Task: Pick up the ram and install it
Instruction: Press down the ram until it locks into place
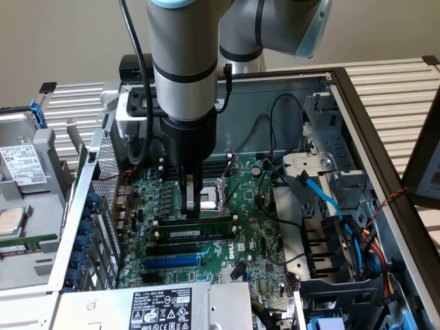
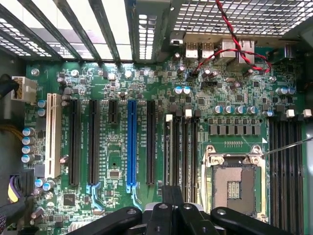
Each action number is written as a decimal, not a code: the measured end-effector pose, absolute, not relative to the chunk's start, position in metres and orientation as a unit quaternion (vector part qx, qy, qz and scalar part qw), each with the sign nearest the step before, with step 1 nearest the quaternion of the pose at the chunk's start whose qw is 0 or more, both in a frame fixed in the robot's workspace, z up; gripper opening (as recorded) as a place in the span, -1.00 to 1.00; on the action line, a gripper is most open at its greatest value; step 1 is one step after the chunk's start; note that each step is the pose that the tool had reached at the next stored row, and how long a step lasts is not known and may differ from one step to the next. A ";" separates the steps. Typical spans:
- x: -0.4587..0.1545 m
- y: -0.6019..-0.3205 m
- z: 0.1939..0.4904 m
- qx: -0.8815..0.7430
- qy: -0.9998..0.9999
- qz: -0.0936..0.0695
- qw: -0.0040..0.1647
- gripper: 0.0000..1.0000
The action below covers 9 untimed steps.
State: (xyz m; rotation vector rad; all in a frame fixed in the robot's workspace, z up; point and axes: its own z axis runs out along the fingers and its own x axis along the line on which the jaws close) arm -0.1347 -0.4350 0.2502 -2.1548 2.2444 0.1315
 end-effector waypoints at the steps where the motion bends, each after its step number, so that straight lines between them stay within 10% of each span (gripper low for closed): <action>1: -0.135 -0.435 0.250 -0.692 0.721 0.042 0.014 -0.78; 9: -0.135 -0.435 0.250 -0.692 0.721 0.044 0.016 -0.78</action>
